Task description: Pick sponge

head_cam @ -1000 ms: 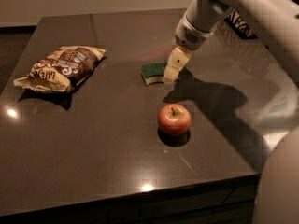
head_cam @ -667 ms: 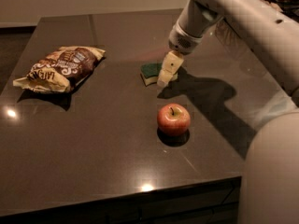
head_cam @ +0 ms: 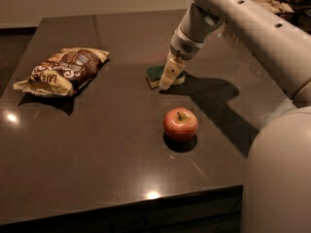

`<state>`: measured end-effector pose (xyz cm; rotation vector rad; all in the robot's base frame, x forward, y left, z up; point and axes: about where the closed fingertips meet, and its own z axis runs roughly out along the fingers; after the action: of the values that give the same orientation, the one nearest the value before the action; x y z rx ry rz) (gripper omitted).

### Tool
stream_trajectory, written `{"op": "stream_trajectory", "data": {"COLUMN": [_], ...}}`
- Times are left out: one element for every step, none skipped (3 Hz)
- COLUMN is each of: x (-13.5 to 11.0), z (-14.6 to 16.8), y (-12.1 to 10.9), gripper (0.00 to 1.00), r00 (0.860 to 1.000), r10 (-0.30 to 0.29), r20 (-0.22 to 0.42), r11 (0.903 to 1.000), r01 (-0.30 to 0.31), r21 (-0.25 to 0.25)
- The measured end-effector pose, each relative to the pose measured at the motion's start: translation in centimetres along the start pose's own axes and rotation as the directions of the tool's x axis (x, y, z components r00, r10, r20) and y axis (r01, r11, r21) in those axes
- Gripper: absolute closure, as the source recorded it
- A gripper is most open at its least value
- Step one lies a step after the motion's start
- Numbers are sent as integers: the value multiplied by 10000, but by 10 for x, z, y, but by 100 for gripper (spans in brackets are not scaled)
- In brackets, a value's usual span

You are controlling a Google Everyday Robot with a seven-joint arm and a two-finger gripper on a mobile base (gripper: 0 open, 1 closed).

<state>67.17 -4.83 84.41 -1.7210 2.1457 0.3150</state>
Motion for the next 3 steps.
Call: {"op": "stream_trajectory", "data": {"x": [-5, -6, -22], "z": [-3, -15, -43], "y": [3, 3, 5], "gripper": [50, 73, 96], "r00": [9998, 9993, 9953], "r10": [-186, -226, -498], "r20": [110, 290, 834], "r11": [9998, 9997, 9988], "r01": [187, 228, 499], "r21": [-41, -46, 13]}}
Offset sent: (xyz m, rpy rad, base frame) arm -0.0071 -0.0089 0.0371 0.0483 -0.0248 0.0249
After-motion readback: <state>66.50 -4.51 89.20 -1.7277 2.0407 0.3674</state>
